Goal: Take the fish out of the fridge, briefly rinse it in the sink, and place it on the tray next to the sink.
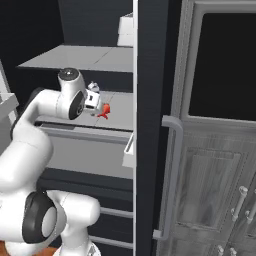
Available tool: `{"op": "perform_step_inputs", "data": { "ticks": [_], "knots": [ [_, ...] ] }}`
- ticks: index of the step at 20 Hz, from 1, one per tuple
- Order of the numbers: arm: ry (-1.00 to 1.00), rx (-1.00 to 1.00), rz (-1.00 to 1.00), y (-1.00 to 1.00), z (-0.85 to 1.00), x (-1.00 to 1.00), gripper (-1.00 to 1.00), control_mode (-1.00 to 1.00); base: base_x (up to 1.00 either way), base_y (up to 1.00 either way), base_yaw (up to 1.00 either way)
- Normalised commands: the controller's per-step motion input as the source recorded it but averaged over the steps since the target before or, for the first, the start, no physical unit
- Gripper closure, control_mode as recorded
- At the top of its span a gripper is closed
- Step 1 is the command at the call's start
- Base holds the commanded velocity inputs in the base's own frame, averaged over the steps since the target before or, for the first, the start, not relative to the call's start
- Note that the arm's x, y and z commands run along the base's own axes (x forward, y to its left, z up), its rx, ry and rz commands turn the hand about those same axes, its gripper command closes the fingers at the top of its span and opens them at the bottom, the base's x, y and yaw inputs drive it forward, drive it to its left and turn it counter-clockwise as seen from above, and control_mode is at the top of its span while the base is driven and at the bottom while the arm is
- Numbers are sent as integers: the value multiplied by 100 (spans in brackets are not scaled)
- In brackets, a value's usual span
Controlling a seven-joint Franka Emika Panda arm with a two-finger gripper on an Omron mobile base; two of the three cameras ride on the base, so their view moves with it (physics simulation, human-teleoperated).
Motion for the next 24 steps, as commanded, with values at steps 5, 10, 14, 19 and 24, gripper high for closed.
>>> {"op": "perform_step_inputs", "data": {
  "ticks": [5,10,14,19,24],
  "knots": [
    [-4,0,0,-2,-13,71,-100,-100,0,0,0],
    [-3,0,0,-8,-7,14,-100,-100,0,0,0],
    [-2,0,0,-8,-15,23,-100,-100,0,0,0],
    [-2,0,0,9,-23,37,-100,-100,0,0,0],
    [-6,1,0,12,-21,42,-100,-100,0,0,0]
  ]
}}
